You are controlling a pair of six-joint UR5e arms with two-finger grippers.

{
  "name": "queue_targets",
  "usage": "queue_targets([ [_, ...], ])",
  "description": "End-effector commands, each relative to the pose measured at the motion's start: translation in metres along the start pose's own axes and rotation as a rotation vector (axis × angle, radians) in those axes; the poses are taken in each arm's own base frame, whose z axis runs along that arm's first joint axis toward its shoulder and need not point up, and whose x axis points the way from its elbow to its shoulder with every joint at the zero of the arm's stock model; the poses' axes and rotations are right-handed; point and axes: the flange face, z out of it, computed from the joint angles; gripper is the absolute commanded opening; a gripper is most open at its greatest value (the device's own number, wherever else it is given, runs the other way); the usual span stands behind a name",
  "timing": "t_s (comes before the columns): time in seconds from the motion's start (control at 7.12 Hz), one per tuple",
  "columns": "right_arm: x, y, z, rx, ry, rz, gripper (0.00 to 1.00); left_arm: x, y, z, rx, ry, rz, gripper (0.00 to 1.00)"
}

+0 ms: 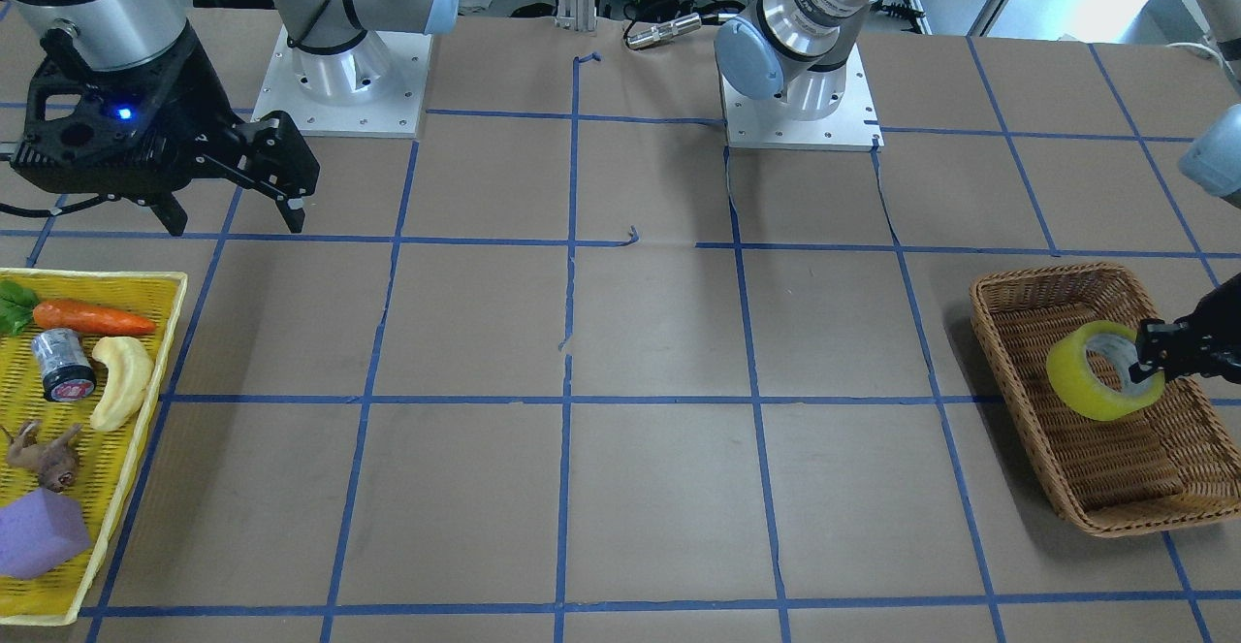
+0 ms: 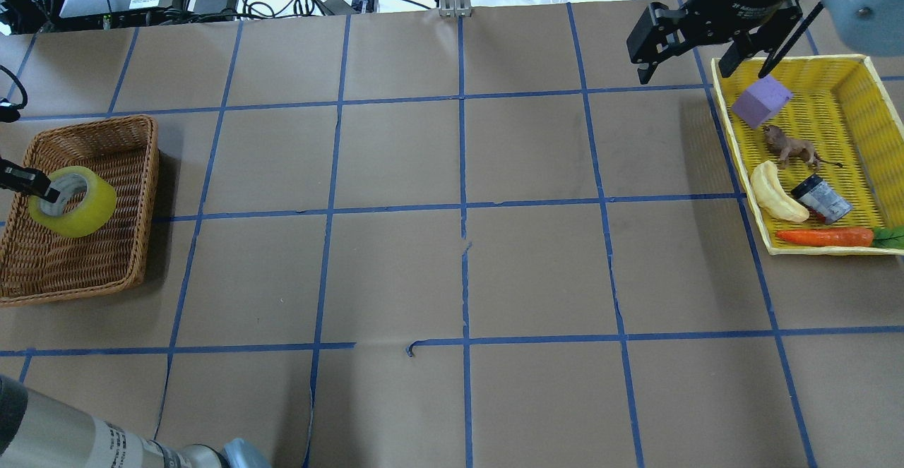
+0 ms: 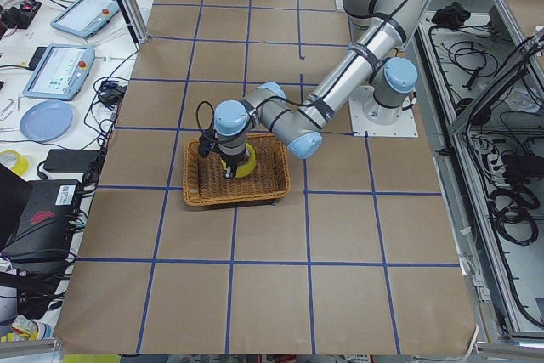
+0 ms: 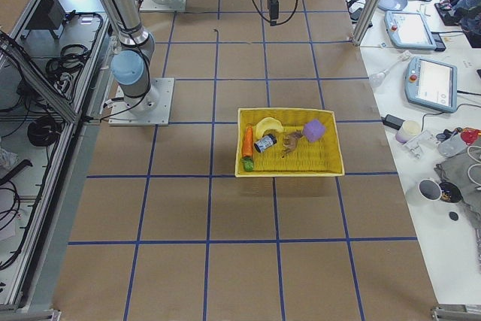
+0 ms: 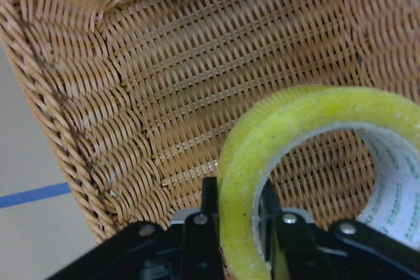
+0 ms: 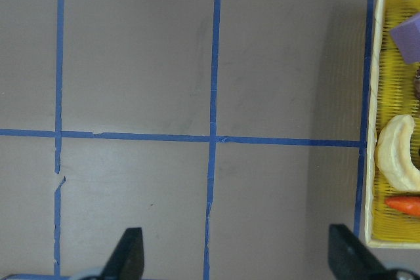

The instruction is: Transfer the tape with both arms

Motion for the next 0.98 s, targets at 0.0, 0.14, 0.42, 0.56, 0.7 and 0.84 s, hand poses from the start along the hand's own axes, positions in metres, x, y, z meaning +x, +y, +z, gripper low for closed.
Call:
queue_targets([
  [0.0,0.000,0.000,0.000,-0.001,0.000,0.000,1.00,0.003,-0.007,0.001,0.052,0.035,-0.071,0.99],
  [0.14,0.000,0.000,0.000,-0.001,0.000,0.000,1.00,0.009,-0.010,-0.020,0.068,0.005,-0.059,1.00],
  [0.42,0.000,0.000,0.000,-0.001,0.000,0.000,1.00,0.069,-0.051,-0.094,0.021,-0.056,0.050,1.00],
  [0.56,0.000,0.000,0.000,-0.002,0.000,0.002,1.00,0.123,-0.074,-0.139,0.007,-0.039,0.060,1.00],
  [0.7,0.000,0.000,0.000,-0.004,0.000,0.000,1.00,0.185,-0.089,-0.177,-0.013,-0.016,-0.017,1.00],
  [0.84,0.000,0.000,0.000,-0.004,0.000,0.002,1.00,0.250,-0.094,-0.199,-0.052,0.010,-0.094,1.00],
])
